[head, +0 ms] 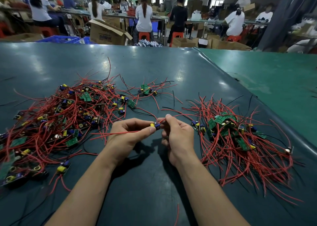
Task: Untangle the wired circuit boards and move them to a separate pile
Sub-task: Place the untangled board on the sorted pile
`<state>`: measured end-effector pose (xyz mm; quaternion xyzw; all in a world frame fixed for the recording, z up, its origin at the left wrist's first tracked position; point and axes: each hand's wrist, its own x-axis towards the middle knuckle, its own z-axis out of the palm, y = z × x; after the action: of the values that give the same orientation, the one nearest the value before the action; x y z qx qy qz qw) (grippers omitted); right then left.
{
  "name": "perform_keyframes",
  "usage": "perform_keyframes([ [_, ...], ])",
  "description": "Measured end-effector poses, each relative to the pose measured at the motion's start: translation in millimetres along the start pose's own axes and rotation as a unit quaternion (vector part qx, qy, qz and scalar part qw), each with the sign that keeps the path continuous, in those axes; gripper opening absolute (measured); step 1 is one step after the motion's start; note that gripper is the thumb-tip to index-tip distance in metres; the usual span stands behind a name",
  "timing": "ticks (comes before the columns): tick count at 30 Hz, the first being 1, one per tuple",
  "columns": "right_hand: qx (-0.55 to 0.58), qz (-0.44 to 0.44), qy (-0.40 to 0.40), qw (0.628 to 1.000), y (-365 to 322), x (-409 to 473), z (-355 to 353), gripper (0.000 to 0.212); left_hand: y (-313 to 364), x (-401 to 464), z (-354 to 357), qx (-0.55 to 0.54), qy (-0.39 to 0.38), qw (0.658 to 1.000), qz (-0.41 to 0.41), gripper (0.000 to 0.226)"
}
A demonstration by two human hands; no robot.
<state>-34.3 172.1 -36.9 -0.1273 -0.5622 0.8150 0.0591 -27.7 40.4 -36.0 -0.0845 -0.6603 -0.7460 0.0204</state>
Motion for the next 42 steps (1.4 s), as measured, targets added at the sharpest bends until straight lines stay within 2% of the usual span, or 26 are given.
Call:
perform_keyframes([
  [5, 0.095, 0.009, 0.052, 0.994, -5, 5, -4, 0.030, -1, -1, -2, -0.002, 0.009, 1.000, -0.012, 0.016],
  [9, 0.158, 0.018, 0.060, 0.986, -9, 7, -8, 0.033, 0, -1, -2, -0.005, -0.002, 1.000, -0.018, 0.016],
  [13, 0.160, 0.004, 0.076, 0.984, -12, 10, -10, 0.037, 2, -2, -1, -0.014, -0.016, 1.000, -0.018, 0.014],
  [17, 0.169, -0.024, 0.082, 0.982, -11, 10, -12, 0.029, 2, -2, -1, -0.025, -0.008, 1.000, -0.016, 0.013],
  [25, 0.268, 0.050, 0.075, 0.959, -21, 13, -21, 0.032, 0, -2, -2, -0.010, -0.020, 1.000, -0.017, 0.016],
  [31, 0.267, 0.003, 0.085, 0.960, -20, 17, -24, 0.022, -2, 0, -4, -0.023, -0.021, 0.999, -0.014, 0.017],
  [38, 0.249, 0.007, 0.091, 0.964, -19, 16, -24, 0.026, -4, 2, -8, -0.048, -0.002, 0.999, -0.007, 0.013],
  [42, 0.214, -0.010, 0.096, 0.972, -16, 17, -21, 0.027, -4, 2, -7, -0.051, 0.016, 0.999, -0.002, 0.025],
])
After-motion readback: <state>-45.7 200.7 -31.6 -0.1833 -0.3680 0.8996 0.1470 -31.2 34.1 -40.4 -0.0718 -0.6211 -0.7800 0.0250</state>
